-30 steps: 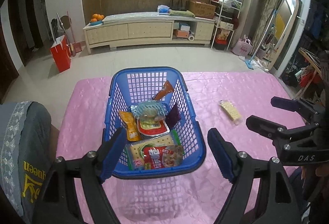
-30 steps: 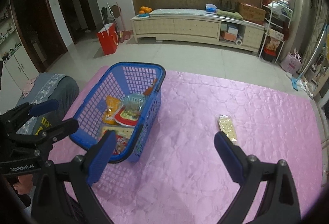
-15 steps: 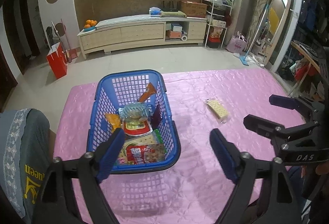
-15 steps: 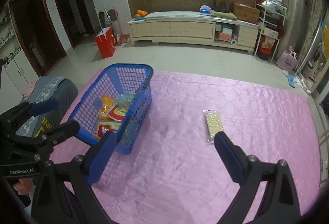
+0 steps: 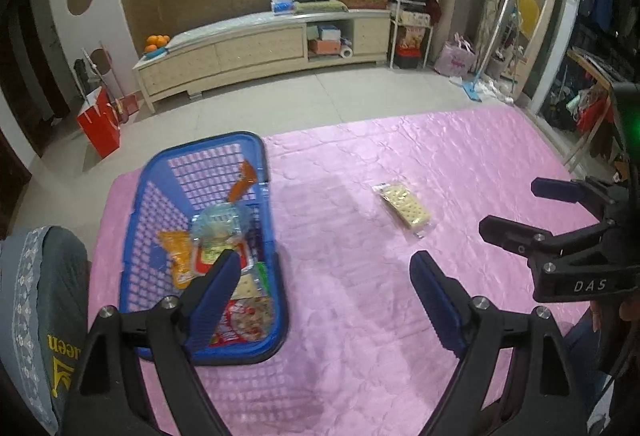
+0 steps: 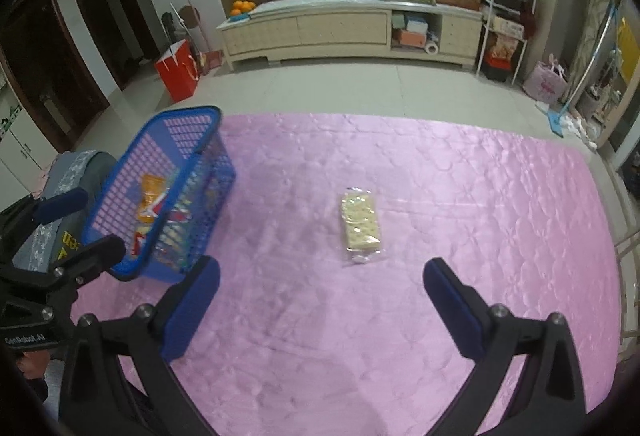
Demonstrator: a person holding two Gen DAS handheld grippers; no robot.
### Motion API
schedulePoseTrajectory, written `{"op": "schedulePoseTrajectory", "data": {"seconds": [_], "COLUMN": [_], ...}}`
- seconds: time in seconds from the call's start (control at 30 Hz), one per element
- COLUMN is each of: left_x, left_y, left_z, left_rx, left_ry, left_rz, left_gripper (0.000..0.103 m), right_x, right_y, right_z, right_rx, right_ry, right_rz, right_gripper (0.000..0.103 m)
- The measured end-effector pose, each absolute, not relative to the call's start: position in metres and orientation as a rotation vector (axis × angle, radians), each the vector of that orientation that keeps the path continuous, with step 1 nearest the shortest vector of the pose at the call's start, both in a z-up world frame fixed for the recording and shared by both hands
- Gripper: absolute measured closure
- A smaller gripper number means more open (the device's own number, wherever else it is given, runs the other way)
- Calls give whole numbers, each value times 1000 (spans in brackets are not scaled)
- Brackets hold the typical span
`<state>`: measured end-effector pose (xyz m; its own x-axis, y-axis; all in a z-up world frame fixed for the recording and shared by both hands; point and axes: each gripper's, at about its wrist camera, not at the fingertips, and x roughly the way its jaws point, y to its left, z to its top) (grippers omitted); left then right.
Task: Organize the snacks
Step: 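Move the right gripper to the cracker pack and grasp it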
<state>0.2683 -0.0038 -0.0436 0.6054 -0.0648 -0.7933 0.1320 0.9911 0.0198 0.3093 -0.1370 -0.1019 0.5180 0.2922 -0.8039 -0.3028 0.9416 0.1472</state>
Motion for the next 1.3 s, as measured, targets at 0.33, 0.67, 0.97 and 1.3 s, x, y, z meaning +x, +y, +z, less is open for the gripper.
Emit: {"op": "schedulePoseTrajectory", "data": {"seconds": [0.33, 0.67, 0.97, 1.3], "left_x": [314, 339, 369, 382], "left_y": [-37, -56, -63, -62], "left_z": [-93, -147, -174, -185], "left_rx": [129, 140, 167, 177], "left_ry": [971, 1039, 1072, 1082], "left_rz": [-150, -124, -100, -88], "left_gripper": [18, 18, 29, 43], "right_x": [337, 377, 402, 413], "right_y": [-160, -155, -147, -132], "right_z": [-148, -202, -231, -253], "right_rx": [-71, -95, -116, -147], "right_ry": [997, 1064, 1069, 1092], "right_rz": [386, 409, 471, 511], "right_gripper": [0, 1, 24, 26]}}
